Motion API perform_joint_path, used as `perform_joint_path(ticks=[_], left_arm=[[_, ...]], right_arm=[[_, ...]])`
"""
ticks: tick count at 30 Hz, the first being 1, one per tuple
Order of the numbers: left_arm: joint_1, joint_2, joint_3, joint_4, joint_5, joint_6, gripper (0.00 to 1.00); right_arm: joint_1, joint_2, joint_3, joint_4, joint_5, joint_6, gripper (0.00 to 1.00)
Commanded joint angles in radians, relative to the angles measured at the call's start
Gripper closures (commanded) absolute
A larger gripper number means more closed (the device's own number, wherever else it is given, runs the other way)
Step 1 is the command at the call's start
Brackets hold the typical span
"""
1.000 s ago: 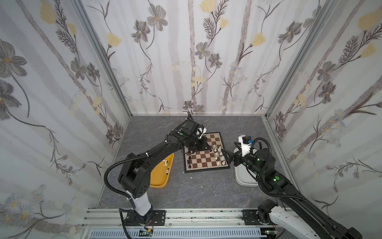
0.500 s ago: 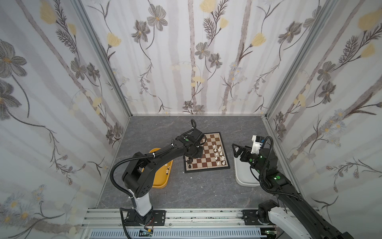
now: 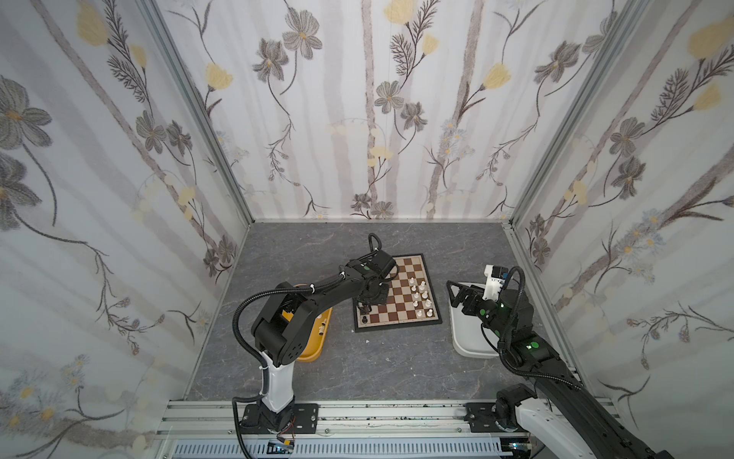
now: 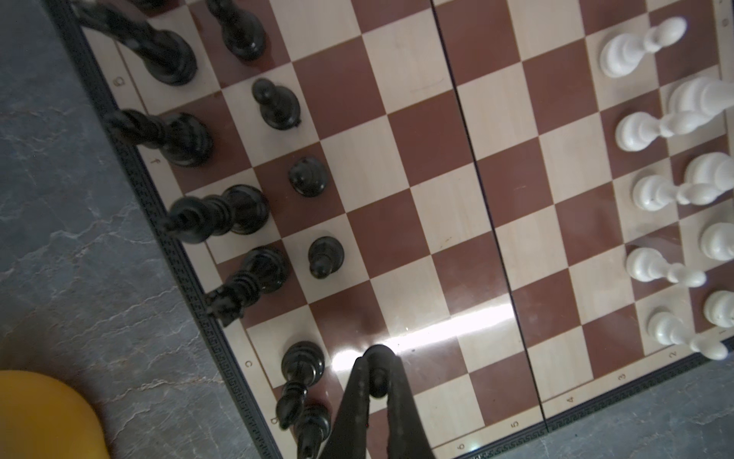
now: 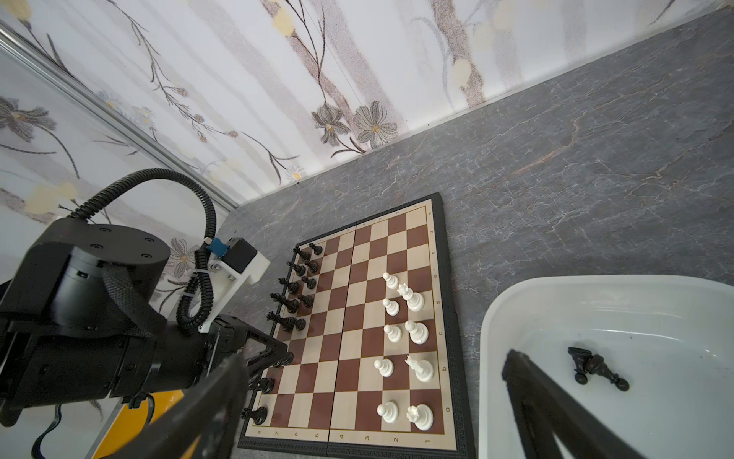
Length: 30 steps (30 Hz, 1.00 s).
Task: Set up the chess pieces on the board
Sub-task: 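Lower the black pawn into the black pawn row with the left gripper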
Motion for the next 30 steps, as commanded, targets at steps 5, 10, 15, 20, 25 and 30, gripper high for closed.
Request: perform_joint_path(ticks=[5, 10, 15, 20, 25, 30], left_arm=[[0.009, 0.027, 0.008, -0.011, -0.037, -0.016, 1.0], [0.015, 0.036, 0.006, 0.0, -0.026, -0.021, 0.93], [0.016, 0.042, 0.004, -0.004, -0.029, -0.025, 0.85], [0.016, 0.035, -0.004, 0.0, -0.023, -0.027, 0.77], [0.016, 0.029, 0.001, 0.002, -0.011, -0.026, 0.73], [0.016, 0.003, 0.036, -0.02, 0.009, -0.027, 0.69]], right_arm=[[-0.003, 0.016, 0.003, 0.011, -0.025, 0.005, 0.0], [-0.003, 0.013, 0.003, 0.006, -0.026, 0.005, 0.0], [-0.005, 0.014, 0.004, 0.001, -0.024, 0.003, 0.0], [-0.004, 0.02, 0.003, 0.005, -0.029, 0.0, 0.0], [-0.005, 0.024, 0.005, 0.007, -0.032, 0.002, 0.0], [-0.01, -0.003, 0.029, -0.069, 0.058, 0.009, 0.0]])
